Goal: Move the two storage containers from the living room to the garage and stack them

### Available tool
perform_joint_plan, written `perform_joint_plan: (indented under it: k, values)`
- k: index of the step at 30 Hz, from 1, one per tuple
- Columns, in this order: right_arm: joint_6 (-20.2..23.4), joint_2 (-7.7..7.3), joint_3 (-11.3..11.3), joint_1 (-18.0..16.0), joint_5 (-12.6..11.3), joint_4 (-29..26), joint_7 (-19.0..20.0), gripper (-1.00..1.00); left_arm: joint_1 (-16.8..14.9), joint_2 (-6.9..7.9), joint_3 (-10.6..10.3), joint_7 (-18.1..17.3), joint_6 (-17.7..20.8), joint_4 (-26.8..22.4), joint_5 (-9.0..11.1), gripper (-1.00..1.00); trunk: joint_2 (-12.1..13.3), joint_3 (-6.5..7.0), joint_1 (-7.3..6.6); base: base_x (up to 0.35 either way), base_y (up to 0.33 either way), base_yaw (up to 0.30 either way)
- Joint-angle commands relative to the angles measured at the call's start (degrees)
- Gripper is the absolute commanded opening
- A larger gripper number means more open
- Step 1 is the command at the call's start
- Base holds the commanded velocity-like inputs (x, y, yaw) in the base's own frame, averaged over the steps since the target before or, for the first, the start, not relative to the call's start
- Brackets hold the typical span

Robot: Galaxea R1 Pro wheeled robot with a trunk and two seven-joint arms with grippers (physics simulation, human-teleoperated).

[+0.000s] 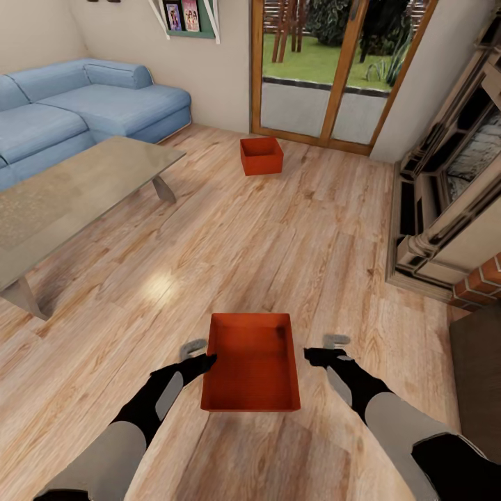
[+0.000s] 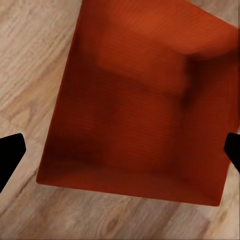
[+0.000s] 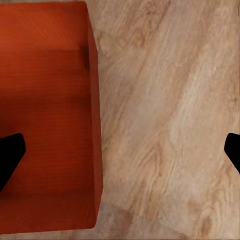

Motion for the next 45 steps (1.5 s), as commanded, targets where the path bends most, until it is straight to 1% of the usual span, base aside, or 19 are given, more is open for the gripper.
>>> perform_joint_plan:
  k: [1, 3, 5, 6, 8, 9, 10, 11, 14, 15, 18, 21, 28, 32, 37, 39, 40, 41, 45]
  values:
    - [0.03, 0.04, -0.28, -0.08, -0.74, -0.13, -0.36, 1.0, -0.13, -0.08, -0.02, 0.02, 0.17, -0.02, 0.32, 1.0, -0.02, -0.03, 0.0, 0.0, 0.0, 0.0]
    - [-1.44, 1.14, -2.65, -0.28, -1.77, 0.14, -0.34, 1.0, -0.46, -0.8, -0.16, 0.09, -0.17, 0.08, 0.1, 1.0, -0.02, -0.03, 0.0, 0.0, 0.0, 0.0]
    - [-1.93, 2.47, -3.24, -0.33, -1.93, 0.41, -0.34, 1.0, -0.53, -1.38, -0.28, 0.18, -0.26, -0.11, -0.82, 1.0, -0.02, -0.03, 0.0, 0.0, 0.0, 0.0]
    - [-2.11, 3.28, -3.43, -0.35, -1.91, 0.58, -0.33, 1.0, -0.56, -1.67, -0.34, 0.53, -0.27, -0.13, -2.34, 1.0, -0.02, -0.03, 0.0, 0.0, 0.0, 0.0]
    - [-2.23, 3.87, -3.55, -0.36, -1.92, 0.67, -0.32, 1.0, -0.58, -1.95, -0.36, 1.37, -0.27, -0.08, -4.58, 1.0, -0.02, -0.03, 0.0, 0.0, 0.0, 0.0]
    - [-2.32, 4.24, -3.63, -0.37, -1.85, 0.74, -0.32, 1.0, -0.59, -2.3, -0.36, 2.67, -0.28, -0.05, -7.26, 1.0, -0.02, -0.03, 0.0, 0.0, 0.0, 0.0]
    - [-2.38, 4.39, -3.59, -0.37, -1.82, 0.77, -0.31, 1.0, -0.6, -2.49, -0.35, 3.38, -0.29, -0.05, -8.59, 1.0, -0.02, -0.03, 0.0, 0.0, 0.0, 0.0]
    - [-2.93, 4.73, -3.45, -0.35, -1.44, 0.79, -0.31, 1.0, -0.61, -3.09, -0.3, 5.32, -0.32, 0.01, -12.87, 1.0, -0.02, -0.03, 0.0, 0.0, 0.0, 0.0]
    - [-3.91, 4.94, -3.28, -0.31, -0.9, 0.85, -0.16, 1.0, -0.6, -3.95, -0.34, 6.24, -0.37, 0.12, -15.41, 1.0, -0.02, -0.03, 0.0, 0.0, 0.0, 0.0]
    - [-4.36, 5.04, -2.66, -0.3, 0.48, 0.9, 0.0, 1.0, -0.59, -4.2, -0.37, 6.5, -0.4, 0.15, -16.1, 1.0, -0.02, -0.03, 0.0, 0.0, 0.0, 0.0]
    - [-5.07, 6.05, -1.69, -0.3, 3.47, 0.97, 0.22, 1.0, -0.59, -4.23, -0.45, 6.77, -0.44, 0.23, -16.69, 1.0, -0.02, -0.03, 0.0, 0.0, 0.0, 0.0]
    - [-5.22, 6.56, -1.47, -0.3, 4.2, 1.21, 0.28, 1.0, -0.58, -4.08, -0.45, 6.84, -0.5, 0.25, -16.79, 1.0, -0.02, -0.03, 0.0, 0.0, 0.0, 0.0]
    - [-5.25, 6.82, -0.78, -0.29, 4.54, 5.52, 0.43, 1.0, -0.61, -4.09, -0.41, 6.86, -0.59, 0.22, -16.82, 1.0, -0.02, -0.03, 0.0, 0.0, 0.0, 0.0]
    - [-5.3, 6.81, -0.46, -0.23, 4.35, 6.69, 0.54, 1.0, -0.58, -4.18, -0.36, 6.92, -4.11, 0.37, -16.67, 1.0, -0.02, -0.03, 0.0, 0.0, 0.0, 0.0]
    - [-5.41, 6.74, -0.47, -0.14, 4.0, 7.09, 0.49, 1.0, -0.61, -4.18, -0.38, 6.98, -4.85, 0.52, -16.65, 1.0, -0.02, -0.03, 0.0, 0.0, 0.0, 0.0]
    - [-5.47, 7.14, -0.48, -0.12, 3.83, 7.32, 0.48, 1.0, -0.59, -4.04, -0.34, 7.13, -4.97, 0.6, -16.6, 1.0, -0.02, -0.03, 0.0, 0.0, 0.0, 0.0]
    - [-5.65, 7.45, -0.49, -0.12, 3.81, 7.45, 0.48, 1.0, -0.6, -4.04, -0.33, 7.16, -4.98, 0.61, -16.62, 1.0, -0.02, -0.03, 0.0, 0.0, 0.0, 0.0]
    - [-8.28, 7.91, -0.51, -0.12, 3.77, 8.92, 0.48, 1.0, -0.6, -4.01, -0.29, 7.32, -4.96, 0.59, -16.66, 1.0, -0.02, -0.03, 0.0, 0.0, 0.0, 0.0]
    - [-9.2, 8.03, -0.52, -0.12, 3.77, 9.54, 0.49, 1.0, -0.56, -3.95, -0.31, 7.35, -4.95, 0.55, -16.7, 1.0, -0.02, -0.03, 0.0, 0.0, 0.0, 0.0]
